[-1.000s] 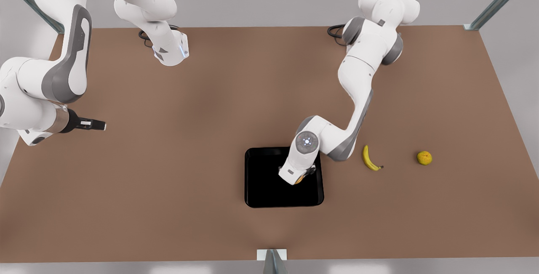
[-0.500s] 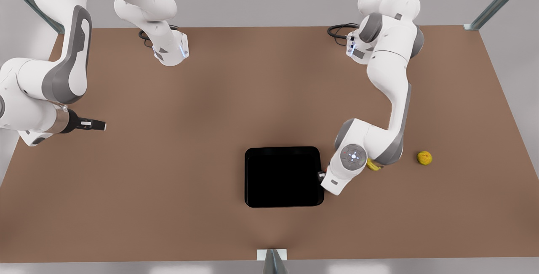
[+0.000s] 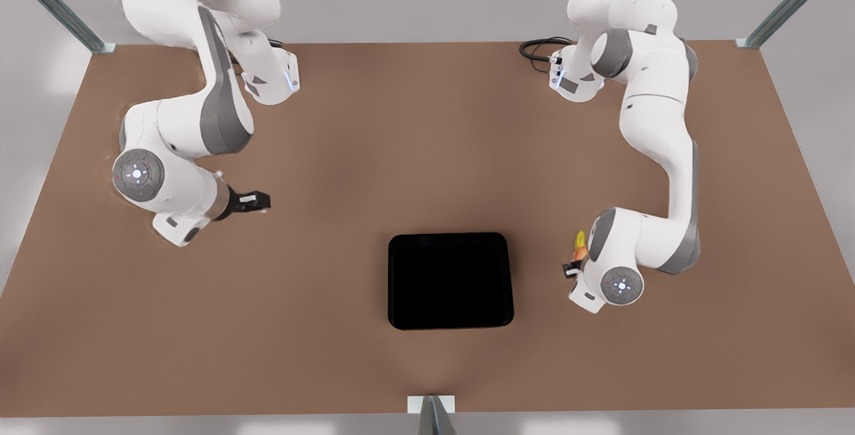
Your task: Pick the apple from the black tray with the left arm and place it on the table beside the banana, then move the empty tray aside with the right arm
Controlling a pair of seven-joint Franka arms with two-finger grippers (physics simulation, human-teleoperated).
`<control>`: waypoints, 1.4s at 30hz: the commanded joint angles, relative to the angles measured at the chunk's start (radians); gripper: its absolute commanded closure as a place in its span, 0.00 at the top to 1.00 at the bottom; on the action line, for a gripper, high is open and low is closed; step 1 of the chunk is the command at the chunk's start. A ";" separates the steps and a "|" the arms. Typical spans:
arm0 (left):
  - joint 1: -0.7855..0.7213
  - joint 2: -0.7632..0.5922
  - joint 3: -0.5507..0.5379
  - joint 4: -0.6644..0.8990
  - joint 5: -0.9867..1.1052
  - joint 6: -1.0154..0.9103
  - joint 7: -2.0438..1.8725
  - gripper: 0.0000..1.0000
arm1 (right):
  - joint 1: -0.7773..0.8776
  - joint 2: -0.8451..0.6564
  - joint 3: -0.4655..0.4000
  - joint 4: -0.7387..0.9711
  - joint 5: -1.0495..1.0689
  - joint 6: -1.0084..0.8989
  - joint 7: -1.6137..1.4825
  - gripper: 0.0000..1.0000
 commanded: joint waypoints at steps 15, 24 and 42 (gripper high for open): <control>0.118 0.009 -0.002 -0.147 0.089 0.069 0.229 0.70 | 0.210 0.458 0.049 0.068 0.052 0.818 1.093 1.00; 0.164 0.010 -0.005 -0.181 0.134 0.104 0.273 0.81 | 0.210 0.524 0.052 0.053 -0.025 0.816 0.812 1.00; 0.165 -0.416 -0.324 -0.107 -0.136 -0.261 -0.018 1.00 | 0.169 0.514 0.108 0.058 0.024 0.864 0.691 0.09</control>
